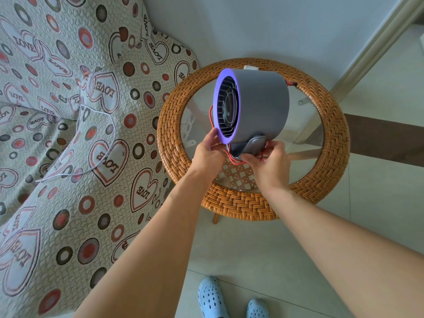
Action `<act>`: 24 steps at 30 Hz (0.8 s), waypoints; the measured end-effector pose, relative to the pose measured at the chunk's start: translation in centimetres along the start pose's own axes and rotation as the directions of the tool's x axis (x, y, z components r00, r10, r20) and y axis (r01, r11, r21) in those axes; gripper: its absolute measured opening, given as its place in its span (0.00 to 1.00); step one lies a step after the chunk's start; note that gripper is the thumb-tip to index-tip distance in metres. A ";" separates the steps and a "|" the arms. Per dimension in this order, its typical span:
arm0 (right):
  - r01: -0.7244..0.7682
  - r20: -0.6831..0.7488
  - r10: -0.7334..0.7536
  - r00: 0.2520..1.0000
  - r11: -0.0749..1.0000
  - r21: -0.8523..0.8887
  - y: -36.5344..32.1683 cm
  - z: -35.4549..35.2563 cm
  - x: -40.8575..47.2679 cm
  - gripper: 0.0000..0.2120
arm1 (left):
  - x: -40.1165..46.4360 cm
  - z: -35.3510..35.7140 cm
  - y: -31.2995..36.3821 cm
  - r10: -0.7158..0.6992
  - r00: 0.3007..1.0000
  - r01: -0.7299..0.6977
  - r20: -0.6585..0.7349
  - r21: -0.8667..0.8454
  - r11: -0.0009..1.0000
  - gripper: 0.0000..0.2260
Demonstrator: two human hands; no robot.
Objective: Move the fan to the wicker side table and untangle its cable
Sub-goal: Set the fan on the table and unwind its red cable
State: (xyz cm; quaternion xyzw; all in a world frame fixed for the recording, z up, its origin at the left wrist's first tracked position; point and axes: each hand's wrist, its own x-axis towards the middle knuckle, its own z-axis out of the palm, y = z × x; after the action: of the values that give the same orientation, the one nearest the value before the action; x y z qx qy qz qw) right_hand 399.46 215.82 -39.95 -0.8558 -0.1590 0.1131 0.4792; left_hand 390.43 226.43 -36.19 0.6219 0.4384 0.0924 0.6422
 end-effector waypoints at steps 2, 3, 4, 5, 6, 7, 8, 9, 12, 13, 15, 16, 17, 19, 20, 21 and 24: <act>0.002 0.006 -0.002 1.000 1.000 -0.005 -0.1 0.0 0.0 0.28 | 0.0 0.0 0.1 -0.002 1.000 0.002 -0.003 -0.007 1.000 0.34; 0.001 0.010 -0.001 1.000 1.000 -0.009 0.0 0.0 0.0 0.28 | -0.1 0.0 0.1 -0.004 1.000 0.004 0.001 -0.013 1.000 0.34; 0.001 0.016 -0.001 1.000 1.000 -0.012 0.0 0.0 0.1 0.28 | -0.1 -0.1 0.2 -0.009 1.000 0.009 0.002 -0.027 1.000 0.33; -0.002 0.023 0.002 1.000 1.000 -0.016 0.0 0.0 0.1 0.29 | -0.1 -0.1 0.3 -0.018 1.000 0.018 0.000 -0.053 0.998 0.32; -0.005 0.029 0.006 1.000 1.000 -0.020 0.0 0.0 0.1 0.29 | -0.1 -0.1 0.3 -0.030 1.000 0.030 -0.005 -0.096 0.995 0.31; -0.008 0.036 0.009 0.999 1.000 -0.021 0.0 -0.1 0.2 0.29 | -0.2 0.0 0.3 -0.042 0.999 0.040 -0.009 -0.152 0.988 0.29; -0.010 0.043 0.011 0.999 1.000 -0.018 0.0 -0.1 0.3 0.29 | -0.3 0.2 0.3 -0.052 0.999 0.049 -0.011 -0.209 0.977 0.26; -0.014 0.048 0.014 0.999 1.000 -0.014 0.0 -0.2 0.4 0.30 | -0.5 0.5 0.4 -0.059 0.998 0.054 -0.009 -0.256 0.965 0.23; -0.048 0.076 0.046 0.996 0.999 0.022 -0.1 -0.3 0.5 0.29 | -1.1 1.8 0.1 -0.065 0.998 0.052 -0.027 -0.334 0.941 0.21; -0.066 0.089 0.063 0.994 0.997 0.042 -0.2 -0.3 0.5 0.28 | -1.3 2.3 -0.1 -0.071 0.997 0.052 -0.043 -0.342 0.938 0.22; -0.079 0.107 0.073 0.992 0.995 0.055 -0.3 -0.5 0.3 0.27 | -1.6 3.3 -0.7 -0.095 0.994 0.074 -0.051 -0.327 0.942 0.22; -0.063 0.104 0.057 0.993 0.996 0.055 -0.3 -0.7 0.2 0.26 | -1.8 3.7 -0.9 -0.093 0.995 0.078 -0.035 -0.309 0.948 0.23; -0.041 0.090 0.035 0.995 0.997 0.063 -0.5 -0.9 0.0 0.26 | -2.0 4.1 -1.2 -0.077 0.997 0.070 -0.014 -0.280 0.958 0.23; 0.005 0.047 -0.011 0.999 0.994 0.109 -1.2 -1.5 -0.6 0.32 | -2.0 4.5 -1.6 -0.033 0.999 0.038 0.026 -0.203 0.978 0.23; 0.034 0.021 -0.037 0.999 0.991 0.131 -1.7 -1.7 -0.9 0.37 | -2.1 4.5 -1.7 -0.012 0.999 0.019 0.043 -0.166 0.986 0.22; 0.068 -0.010 -0.067 0.998 0.987 0.143 -2.4 -2.0 -1.1 0.41 | -2.1 4.5 -1.8 0.007 0.999 0.000 0.054 -0.129 0.992 0.21; 0.162 -0.107 -0.151 0.983 0.982 0.102 -4.8 -2.4 -1.1 0.50 | -2.1 4.5 -2.1 0.036 0.998 -0.034 0.052 -0.052 0.998 0.23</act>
State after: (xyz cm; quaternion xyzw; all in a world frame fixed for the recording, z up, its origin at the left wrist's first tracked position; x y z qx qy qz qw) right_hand 398.48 215.83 -34.59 -0.8175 -0.1955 0.0414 0.5402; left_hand 391.38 221.35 -37.82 0.6150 0.4078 0.0985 0.6676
